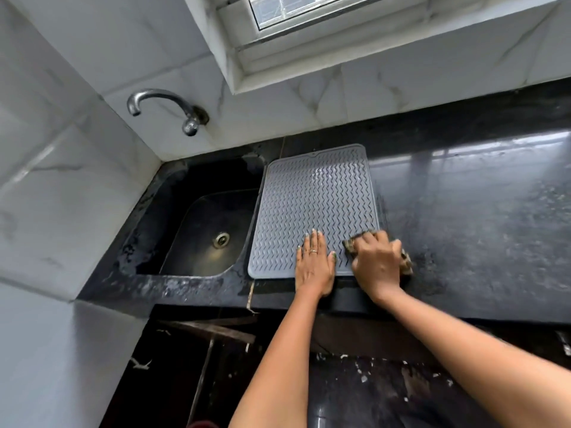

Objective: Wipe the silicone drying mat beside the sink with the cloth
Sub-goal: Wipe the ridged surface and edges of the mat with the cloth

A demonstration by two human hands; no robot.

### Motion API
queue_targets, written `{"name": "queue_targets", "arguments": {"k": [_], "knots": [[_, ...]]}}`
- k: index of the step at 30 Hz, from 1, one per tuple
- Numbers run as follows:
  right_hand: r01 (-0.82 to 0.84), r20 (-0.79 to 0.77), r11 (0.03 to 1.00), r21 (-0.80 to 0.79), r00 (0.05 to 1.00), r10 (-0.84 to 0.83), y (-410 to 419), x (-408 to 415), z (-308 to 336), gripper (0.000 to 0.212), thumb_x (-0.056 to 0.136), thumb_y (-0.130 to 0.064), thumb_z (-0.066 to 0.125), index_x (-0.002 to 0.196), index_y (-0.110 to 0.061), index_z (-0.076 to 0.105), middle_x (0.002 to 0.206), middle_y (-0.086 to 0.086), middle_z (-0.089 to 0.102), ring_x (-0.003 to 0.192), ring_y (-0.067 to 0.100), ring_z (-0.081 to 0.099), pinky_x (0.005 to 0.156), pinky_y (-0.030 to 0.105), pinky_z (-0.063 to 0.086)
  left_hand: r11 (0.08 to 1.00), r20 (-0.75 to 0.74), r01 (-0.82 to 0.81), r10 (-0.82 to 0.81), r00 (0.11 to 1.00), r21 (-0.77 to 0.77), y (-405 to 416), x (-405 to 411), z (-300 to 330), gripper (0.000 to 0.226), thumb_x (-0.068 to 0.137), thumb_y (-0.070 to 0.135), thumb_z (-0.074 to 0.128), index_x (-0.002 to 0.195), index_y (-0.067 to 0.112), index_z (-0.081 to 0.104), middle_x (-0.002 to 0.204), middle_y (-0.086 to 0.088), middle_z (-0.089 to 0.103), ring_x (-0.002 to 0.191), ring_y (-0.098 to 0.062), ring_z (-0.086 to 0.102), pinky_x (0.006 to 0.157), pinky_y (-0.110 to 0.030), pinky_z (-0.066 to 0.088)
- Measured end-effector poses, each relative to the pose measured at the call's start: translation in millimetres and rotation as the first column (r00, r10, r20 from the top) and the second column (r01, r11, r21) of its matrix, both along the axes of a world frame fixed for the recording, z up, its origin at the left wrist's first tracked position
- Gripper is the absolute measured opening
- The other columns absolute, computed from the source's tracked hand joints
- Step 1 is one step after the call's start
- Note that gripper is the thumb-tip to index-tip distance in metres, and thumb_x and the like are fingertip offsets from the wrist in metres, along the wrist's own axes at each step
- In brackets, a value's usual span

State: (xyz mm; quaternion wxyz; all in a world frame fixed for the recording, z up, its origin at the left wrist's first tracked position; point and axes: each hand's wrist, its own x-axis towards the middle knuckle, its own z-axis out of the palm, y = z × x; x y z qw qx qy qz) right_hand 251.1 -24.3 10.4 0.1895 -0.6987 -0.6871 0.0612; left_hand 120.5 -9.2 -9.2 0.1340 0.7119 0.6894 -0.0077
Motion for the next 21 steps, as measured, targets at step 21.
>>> {"name": "queue_targets", "arguments": {"k": [21], "knots": [[-0.078,-0.111,0.982,0.172,0.989,0.098,7.6,2.4,15.2,0.032,0.062,-0.018,0.038,0.047,-0.016,0.066,0.047,0.0,0.062,0.048,0.023,0.055,0.054,0.028,0.038,0.949,0.081,-0.082,0.06,0.995,0.305,26.7,-5.4,13.9,0.036,0.098,0.036,0.037,0.124,0.019,0.055,0.127,-0.003,0.056,0.116,-0.021,0.048,0.093,-0.037,0.034]]}}
